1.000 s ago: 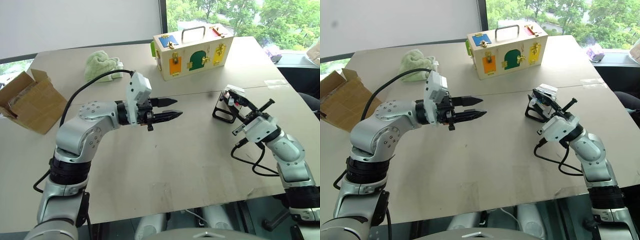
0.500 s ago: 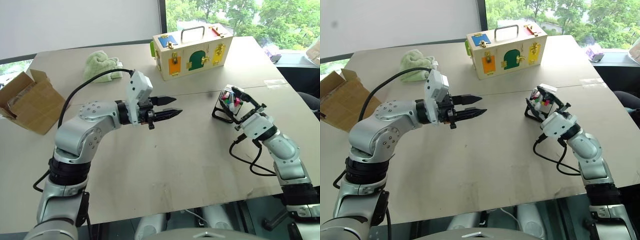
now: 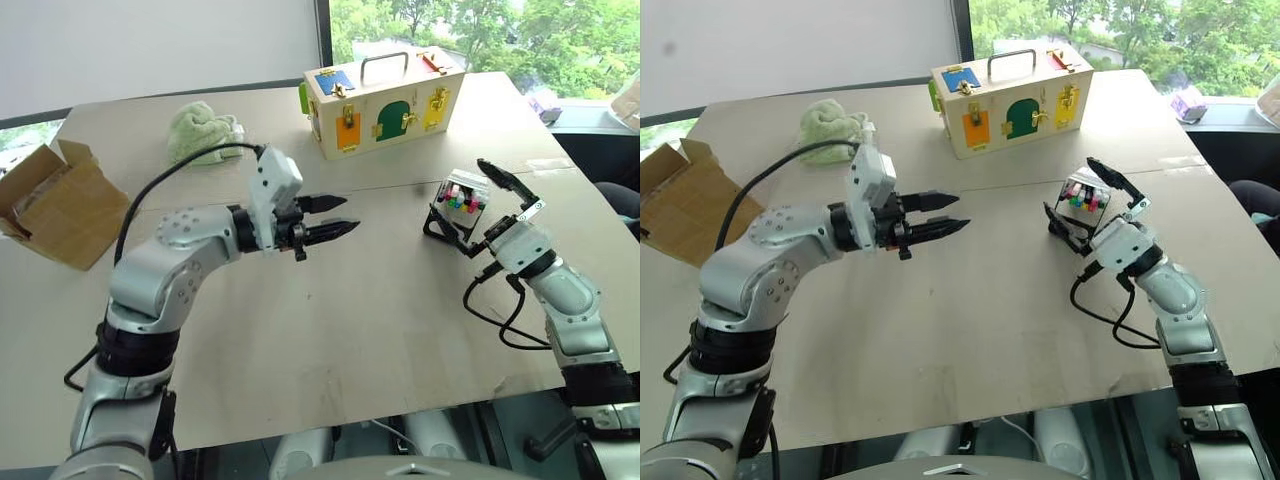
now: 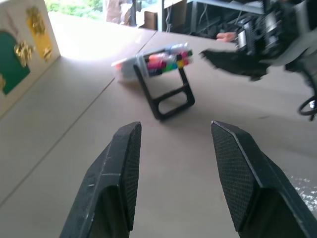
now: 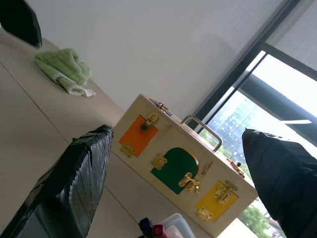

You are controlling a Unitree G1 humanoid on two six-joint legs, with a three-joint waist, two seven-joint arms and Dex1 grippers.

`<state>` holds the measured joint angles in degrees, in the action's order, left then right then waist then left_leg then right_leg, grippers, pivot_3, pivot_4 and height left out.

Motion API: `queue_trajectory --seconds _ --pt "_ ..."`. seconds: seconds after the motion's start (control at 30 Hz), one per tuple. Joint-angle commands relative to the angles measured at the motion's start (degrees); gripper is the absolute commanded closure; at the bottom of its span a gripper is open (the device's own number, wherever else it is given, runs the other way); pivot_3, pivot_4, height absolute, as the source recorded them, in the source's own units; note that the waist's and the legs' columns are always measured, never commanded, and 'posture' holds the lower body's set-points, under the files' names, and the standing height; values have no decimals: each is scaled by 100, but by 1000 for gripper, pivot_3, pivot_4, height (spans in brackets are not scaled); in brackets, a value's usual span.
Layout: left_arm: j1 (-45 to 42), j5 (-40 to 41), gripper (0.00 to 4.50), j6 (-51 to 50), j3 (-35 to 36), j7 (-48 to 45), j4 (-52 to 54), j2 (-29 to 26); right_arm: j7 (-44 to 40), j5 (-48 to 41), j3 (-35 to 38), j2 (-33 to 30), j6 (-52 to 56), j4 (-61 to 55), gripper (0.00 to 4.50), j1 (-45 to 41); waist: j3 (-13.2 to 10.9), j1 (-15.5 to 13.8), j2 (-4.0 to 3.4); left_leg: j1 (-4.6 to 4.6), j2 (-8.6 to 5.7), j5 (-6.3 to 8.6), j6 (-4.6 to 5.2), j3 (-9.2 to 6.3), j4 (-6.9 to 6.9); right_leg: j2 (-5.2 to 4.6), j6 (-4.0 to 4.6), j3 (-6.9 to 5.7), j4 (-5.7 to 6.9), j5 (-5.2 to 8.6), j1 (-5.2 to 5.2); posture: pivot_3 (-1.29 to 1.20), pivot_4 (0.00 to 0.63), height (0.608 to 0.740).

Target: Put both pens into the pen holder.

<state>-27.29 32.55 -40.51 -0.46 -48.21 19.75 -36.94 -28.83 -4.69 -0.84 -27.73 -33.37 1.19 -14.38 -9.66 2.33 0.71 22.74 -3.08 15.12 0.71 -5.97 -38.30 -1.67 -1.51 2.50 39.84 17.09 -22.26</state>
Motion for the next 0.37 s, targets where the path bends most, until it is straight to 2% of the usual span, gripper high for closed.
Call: queue_trajectory --seconds 0.03,0.1,0.17,0.3,0.37 --pt "846 -475 2209 763 282 182 245 -117 -1128 -1663 -362 -331 1403 -1064 57 525 1 -7 -3 0 1 0 0 0 0 0 0 1 -1 0 0 0 150 740" --pt "1454 -80 2209 714 698 328 452 122 -1640 -2302 -415 -708 2257 -1417 57 976 0 -26 -5 0 2 1 2 -1 2 -2 1 1 -6 0 1 0 150 740" --pt "2059 -197 2209 983 876 483 632 257 -2005 -2475 -381 -1033 2713 -1438 57 1335 0 -54 -1 4 2 6 10 -2 1 -7 1 -1 -12 0 3 0 150 740" --pt "2843 -604 2209 1318 894 754 661 305 -2291 -2420 -209 -1063 2827 -929 57 1554 0 -130 -1 -6 1 19 33 -3 -1 -12 1 -4 -7 -1 12 0 150 740" --pt "2938 -653 2209 1313 842 819 728 269 -2394 -2307 -173 -995 2736 -632 57 1502 -1 -150 -3 -24 0 20 33 -4 -1 -11 1 -5 -2 -1 25 0 150 740"
